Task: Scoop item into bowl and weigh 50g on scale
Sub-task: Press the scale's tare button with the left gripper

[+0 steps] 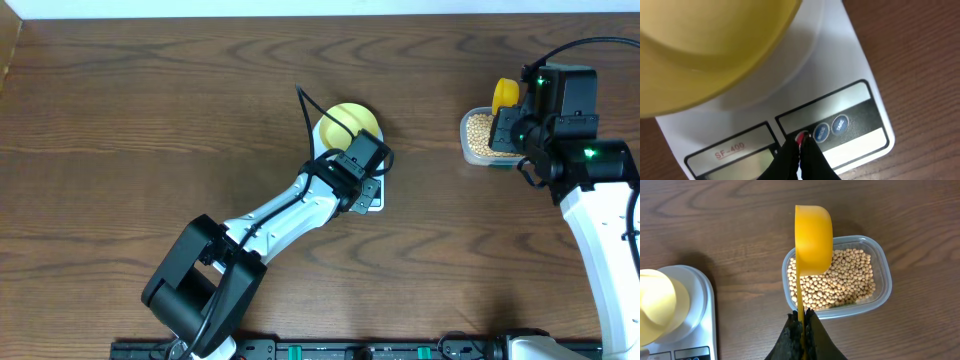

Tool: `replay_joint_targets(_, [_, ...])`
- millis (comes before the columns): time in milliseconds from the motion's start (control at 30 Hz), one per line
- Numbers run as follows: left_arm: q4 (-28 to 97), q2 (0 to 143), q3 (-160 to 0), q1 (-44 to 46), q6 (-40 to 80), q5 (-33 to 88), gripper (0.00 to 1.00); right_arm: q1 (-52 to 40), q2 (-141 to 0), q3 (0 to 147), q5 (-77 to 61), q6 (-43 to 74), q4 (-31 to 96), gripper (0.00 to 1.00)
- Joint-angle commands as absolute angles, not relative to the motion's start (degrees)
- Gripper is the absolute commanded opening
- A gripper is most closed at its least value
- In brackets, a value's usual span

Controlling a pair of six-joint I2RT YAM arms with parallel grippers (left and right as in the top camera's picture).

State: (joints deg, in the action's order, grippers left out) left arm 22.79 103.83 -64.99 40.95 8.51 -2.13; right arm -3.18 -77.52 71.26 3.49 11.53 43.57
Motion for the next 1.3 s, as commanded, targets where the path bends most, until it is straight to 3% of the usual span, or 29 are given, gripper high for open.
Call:
replay_joint_targets(0, [21.2,104.1,-63.8,40.9,8.2,-3.5,0.07,-2.9,-77.3,72.6,4.2,11.9,43.2,0.02])
replay_joint_targets(567, [15.6,104.7,-60.1,40.8,8.6,-3.7,0.07,-2.9,-77.3,72.6,4.4,11.9,43.1,0.02])
replay_joint_targets(1267, [18.3,106.6,-60.1,40.8,8.8,-3.7,0.07,-2.9,-77.3,72.6,4.4,11.9,43.4,0.02])
